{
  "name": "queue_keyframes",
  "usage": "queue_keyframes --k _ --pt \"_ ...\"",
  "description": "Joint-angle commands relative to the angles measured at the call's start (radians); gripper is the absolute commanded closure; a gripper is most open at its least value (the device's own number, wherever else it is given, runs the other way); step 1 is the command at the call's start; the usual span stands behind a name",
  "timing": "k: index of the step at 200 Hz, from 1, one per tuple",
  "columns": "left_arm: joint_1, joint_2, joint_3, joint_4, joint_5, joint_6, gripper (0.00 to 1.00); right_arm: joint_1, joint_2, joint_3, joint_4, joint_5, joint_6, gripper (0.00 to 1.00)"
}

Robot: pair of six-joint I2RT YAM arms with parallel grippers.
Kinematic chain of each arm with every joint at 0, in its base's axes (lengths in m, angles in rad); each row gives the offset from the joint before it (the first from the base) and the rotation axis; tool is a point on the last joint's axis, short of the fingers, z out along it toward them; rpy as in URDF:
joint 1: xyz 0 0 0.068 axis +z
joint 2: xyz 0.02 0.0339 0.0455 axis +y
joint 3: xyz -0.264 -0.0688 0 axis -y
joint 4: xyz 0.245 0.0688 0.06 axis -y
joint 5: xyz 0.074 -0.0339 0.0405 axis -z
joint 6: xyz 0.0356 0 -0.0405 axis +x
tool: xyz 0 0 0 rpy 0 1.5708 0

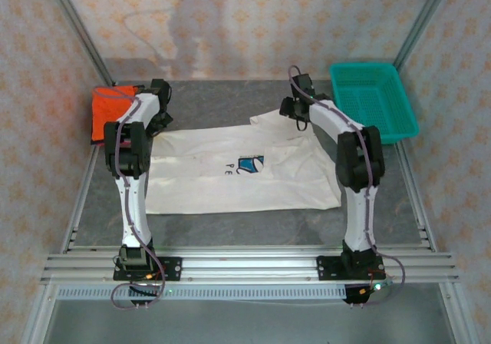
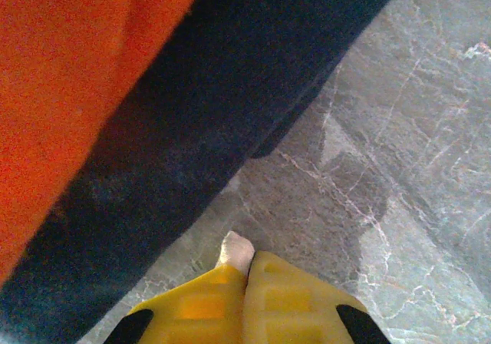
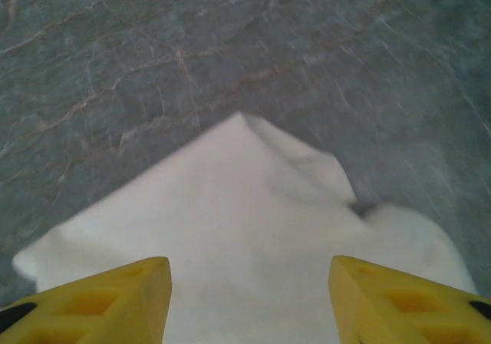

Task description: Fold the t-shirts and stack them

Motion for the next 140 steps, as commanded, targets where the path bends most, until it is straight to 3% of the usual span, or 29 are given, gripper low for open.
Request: queue_keyframes --k 1,87,140 --pt "0.009 0.007 -0.03 -0.032 0.024 0.015 1.0 0.005 0.117 0.152 -0.114 0.056 -0.076 0.42" --pt "0.008 0.022 -0.024 -0.029 0.043 0.024 1.0 0.005 0.371 0.489 -0.208 0.058 -0.093 0.43" --pt "0.008 0.023 -0.023 -0.027 0.051 0.028 1.0 0.005 0.387 0.507 -0.199 0.031 -0.114 0.62"
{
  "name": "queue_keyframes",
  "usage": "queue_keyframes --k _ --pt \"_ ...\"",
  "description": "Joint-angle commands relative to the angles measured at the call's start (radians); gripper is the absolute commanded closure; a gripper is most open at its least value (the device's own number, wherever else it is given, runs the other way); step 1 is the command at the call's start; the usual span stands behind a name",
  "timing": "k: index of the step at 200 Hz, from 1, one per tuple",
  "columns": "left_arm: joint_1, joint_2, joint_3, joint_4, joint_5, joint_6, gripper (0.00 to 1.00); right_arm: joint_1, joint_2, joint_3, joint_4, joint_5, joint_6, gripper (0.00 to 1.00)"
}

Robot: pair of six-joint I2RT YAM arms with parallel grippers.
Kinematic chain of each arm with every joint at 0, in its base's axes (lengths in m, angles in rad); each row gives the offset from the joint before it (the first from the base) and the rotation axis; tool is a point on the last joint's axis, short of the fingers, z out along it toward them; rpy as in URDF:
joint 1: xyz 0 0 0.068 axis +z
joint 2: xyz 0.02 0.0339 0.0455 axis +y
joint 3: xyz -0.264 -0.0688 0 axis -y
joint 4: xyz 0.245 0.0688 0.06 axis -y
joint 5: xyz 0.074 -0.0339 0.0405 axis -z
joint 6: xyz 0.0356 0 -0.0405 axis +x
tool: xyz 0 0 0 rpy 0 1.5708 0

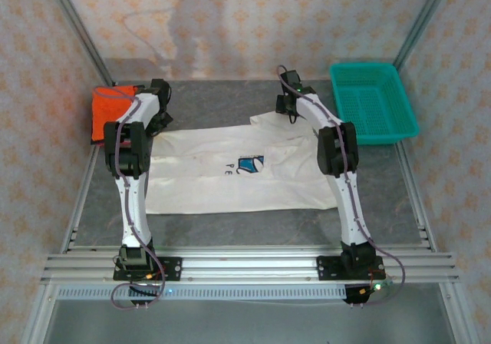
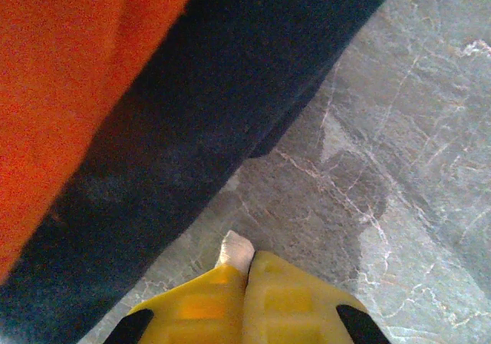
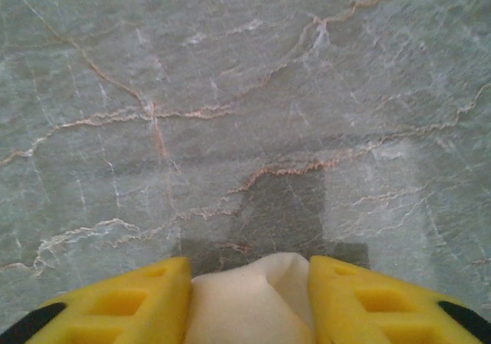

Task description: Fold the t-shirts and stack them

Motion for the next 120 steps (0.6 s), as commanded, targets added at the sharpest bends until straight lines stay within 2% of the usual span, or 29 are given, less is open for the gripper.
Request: queue_keyframes --k 1,18,51,65,82,120 --pt "0.008 0.023 -0.023 -0.027 0.045 0.02 1.0 0.004 0.013 0.038 -0.033 -0.002 -0.023 0.62" --pt "0.008 0.023 -0.023 -0.026 0.048 0.021 1.0 0.003 0.026 0.059 -0.036 -0.004 -0.031 0.61" --pt "0.008 0.025 -0.025 -0.026 0.05 0.025 1.0 0.003 0.073 0.138 -0.066 -0.014 -0.033 0.52" --pt "0.008 0.025 -0.027 -0.026 0.051 0.026 1.0 0.001 0.084 0.155 -0.065 -0.018 -0.032 0.52" --pt "0.008 0.026 -0.027 -0.026 0.052 0.028 1.0 -0.001 0.096 0.175 -0.072 -0.028 -0.03 0.61" --pt "0.008 0.026 -0.023 -0.026 0.054 0.029 1.0 -0.002 0.088 0.18 -0.082 -0.041 -0.028 0.92"
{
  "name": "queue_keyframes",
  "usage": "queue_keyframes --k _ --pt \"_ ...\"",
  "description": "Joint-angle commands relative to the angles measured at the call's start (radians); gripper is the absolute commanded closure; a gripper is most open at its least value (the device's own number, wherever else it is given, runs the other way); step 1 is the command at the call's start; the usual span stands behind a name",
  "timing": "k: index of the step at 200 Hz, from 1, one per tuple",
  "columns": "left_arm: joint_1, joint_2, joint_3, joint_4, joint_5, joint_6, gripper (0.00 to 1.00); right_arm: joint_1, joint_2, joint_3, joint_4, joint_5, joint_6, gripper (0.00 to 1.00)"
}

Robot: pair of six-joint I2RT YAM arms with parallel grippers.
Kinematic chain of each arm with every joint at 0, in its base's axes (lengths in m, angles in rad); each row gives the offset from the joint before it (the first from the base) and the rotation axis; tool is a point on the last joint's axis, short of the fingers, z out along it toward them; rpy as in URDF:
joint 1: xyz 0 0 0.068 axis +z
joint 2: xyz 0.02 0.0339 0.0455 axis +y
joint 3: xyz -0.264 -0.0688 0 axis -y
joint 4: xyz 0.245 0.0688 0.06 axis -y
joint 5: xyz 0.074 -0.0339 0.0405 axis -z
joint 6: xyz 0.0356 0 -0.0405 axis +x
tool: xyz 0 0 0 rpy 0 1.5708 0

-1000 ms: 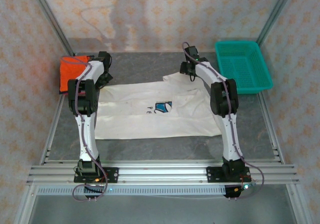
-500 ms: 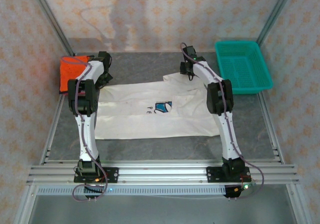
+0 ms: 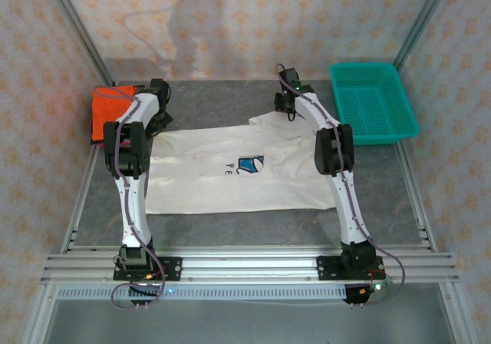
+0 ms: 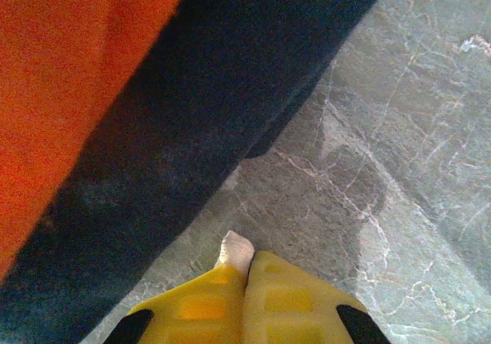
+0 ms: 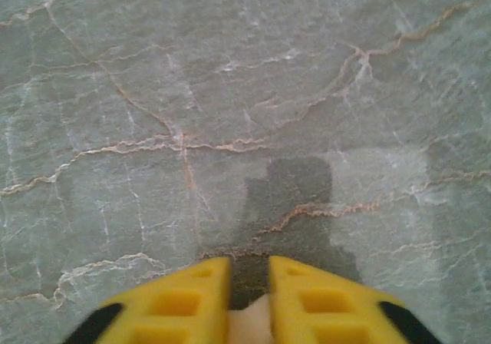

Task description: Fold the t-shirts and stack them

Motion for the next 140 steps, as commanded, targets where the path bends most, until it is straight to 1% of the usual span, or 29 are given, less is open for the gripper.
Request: queue_keyframes --k 1,11,48,69,90,140 --pt "0.005 0.026 -0.024 -0.026 0.04 0.011 1.0 -0.001 0.003 0.035 -0.038 -0.007 -0.006 0.94" --pt "0.006 0.026 -0.022 -0.026 0.042 0.011 1.0 -0.003 -0.003 0.035 -0.038 -0.009 -0.009 1.0" --pt "0.006 0.015 -0.019 -0.027 0.047 0.014 1.0 -0.002 -0.04 0.038 -0.036 -0.007 -0.023 1.0" --pt "0.006 -0.007 -0.028 -0.024 0.053 0.014 1.0 -0.003 -0.086 0.017 -0.025 -0.004 -0.031 1.0" --pt "0.006 -0.044 -0.045 -0.015 0.052 0.016 1.0 -0.002 -0.154 -0.046 0.007 0.0 -0.036 1.0" --pt "0.006 -0.156 -0.114 0.023 0.046 0.017 1.0 -0.003 -0.335 -0.275 0.109 0.018 -0.038 1.0"
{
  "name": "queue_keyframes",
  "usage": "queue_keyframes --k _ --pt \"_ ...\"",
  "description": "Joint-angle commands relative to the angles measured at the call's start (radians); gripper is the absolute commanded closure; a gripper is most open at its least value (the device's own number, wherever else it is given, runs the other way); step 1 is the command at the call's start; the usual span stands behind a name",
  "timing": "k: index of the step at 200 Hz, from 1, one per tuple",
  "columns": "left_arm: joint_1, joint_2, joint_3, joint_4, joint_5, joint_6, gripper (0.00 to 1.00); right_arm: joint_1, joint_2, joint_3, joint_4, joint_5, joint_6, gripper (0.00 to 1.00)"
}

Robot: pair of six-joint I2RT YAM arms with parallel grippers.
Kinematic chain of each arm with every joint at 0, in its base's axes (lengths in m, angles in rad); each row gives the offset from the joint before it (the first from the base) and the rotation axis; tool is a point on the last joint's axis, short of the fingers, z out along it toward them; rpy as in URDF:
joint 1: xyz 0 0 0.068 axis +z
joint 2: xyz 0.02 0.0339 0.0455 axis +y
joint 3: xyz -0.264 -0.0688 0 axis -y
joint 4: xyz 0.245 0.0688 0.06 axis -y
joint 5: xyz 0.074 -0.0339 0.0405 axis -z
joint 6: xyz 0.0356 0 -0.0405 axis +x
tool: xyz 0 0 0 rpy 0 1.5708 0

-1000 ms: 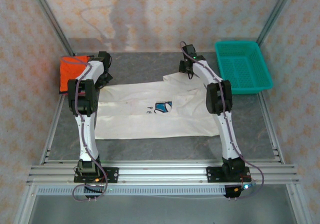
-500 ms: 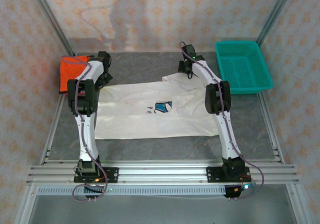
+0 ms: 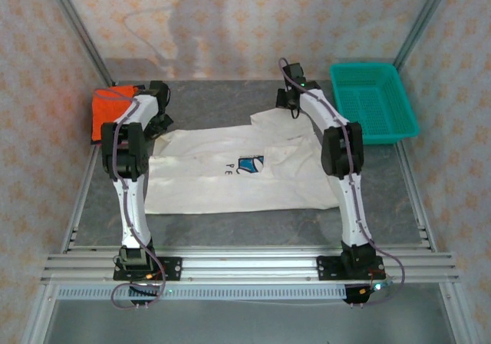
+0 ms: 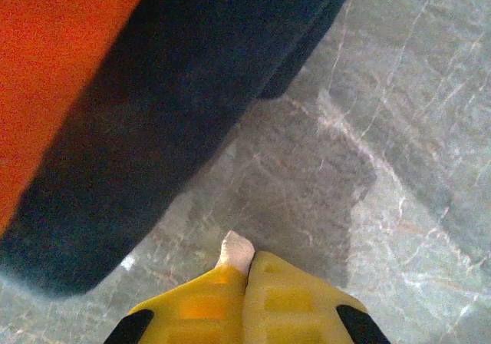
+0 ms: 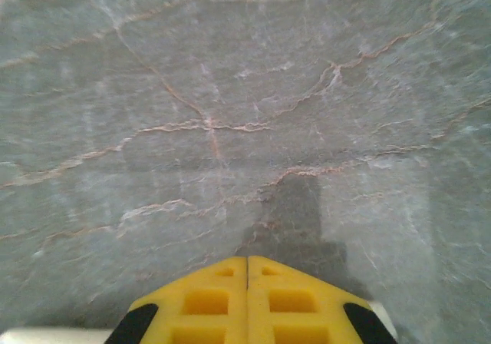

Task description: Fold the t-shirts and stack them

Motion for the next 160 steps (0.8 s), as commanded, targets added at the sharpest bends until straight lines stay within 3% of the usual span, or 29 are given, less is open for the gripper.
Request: queue_keyframes --k 1,160 --pt "0.006 -0.089 -0.026 0.007 0.007 0.011 1.0 -0.001 -0.133 -0.084 0.071 0.03 -0.016 1.0" --pt "0.005 -0.35 -0.163 0.022 0.037 0.06 1.0 -0.001 -0.509 -0.54 0.232 0.038 -0.036 1.0"
